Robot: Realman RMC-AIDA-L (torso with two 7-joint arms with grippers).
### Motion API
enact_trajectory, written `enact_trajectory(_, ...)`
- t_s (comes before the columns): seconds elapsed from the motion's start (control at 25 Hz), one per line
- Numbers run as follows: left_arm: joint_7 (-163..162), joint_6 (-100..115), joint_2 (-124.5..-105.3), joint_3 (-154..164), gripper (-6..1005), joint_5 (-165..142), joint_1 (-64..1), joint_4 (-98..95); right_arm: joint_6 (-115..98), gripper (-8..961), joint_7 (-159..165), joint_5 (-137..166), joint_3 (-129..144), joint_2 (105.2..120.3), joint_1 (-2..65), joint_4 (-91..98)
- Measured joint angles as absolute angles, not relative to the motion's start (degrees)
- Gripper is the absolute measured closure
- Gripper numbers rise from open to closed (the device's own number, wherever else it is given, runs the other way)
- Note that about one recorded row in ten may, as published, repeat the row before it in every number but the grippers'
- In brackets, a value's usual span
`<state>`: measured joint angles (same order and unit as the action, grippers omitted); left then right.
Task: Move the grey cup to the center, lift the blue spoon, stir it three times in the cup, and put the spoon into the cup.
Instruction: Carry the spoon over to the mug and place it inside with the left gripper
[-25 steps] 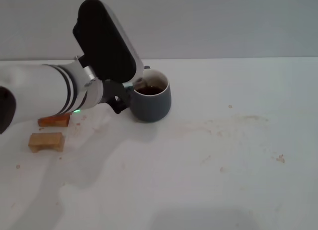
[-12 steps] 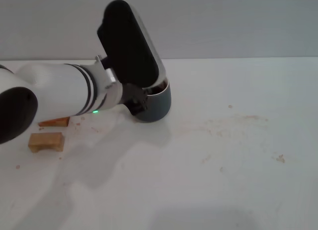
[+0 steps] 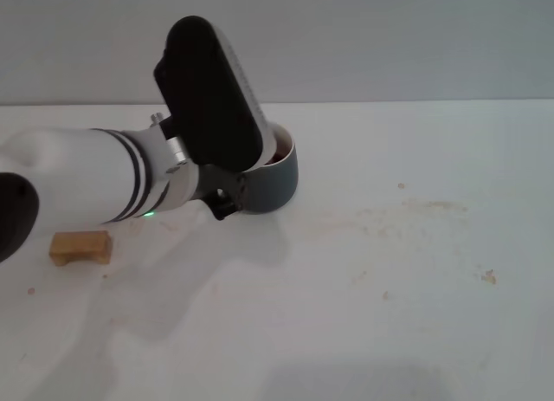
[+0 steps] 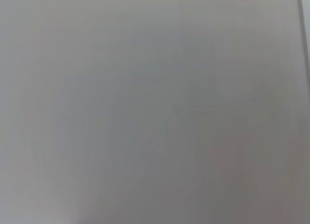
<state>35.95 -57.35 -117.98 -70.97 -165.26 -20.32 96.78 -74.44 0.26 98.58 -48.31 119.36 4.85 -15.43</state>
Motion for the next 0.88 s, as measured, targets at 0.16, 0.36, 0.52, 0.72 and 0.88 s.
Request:
enact_trajectory(0.16, 36.1, -57.5, -117.96, -71.5, 814, -165.5, -19.1, 97.2, -74.4, 955, 0.3, 98.6, -47.9, 119.35, 5.1, -15.4)
enact_trajectory(0.36, 36.5, -57.3, -117.94, -73.1, 814, -165.5, -18.8, 96.8, -74.4, 955, 0.3, 98.5, -47.0, 119.35, 5.3, -15.5)
enact_trajectory(0.52, 36.5, -57.0, -117.94, -74.3, 814, -165.5, -19.1, 96.3, -74.4, 955, 0.3, 98.4, -47.0, 119.35, 5.3, -15.5)
enact_trajectory(0.72, 36.8, -56.7, -117.94, -74.9, 814, -165.5, -19.6, 96.0, -74.4, 955, 0.3, 98.3, -46.9, 119.35, 5.3, -15.5)
enact_trajectory(0.88, 37.2, -56.1, -118.08, -75.2, 813, -165.5, -21.3, 94.9, -74.4, 955, 0.3, 98.3, -46.9, 119.35, 5.3, -15.4)
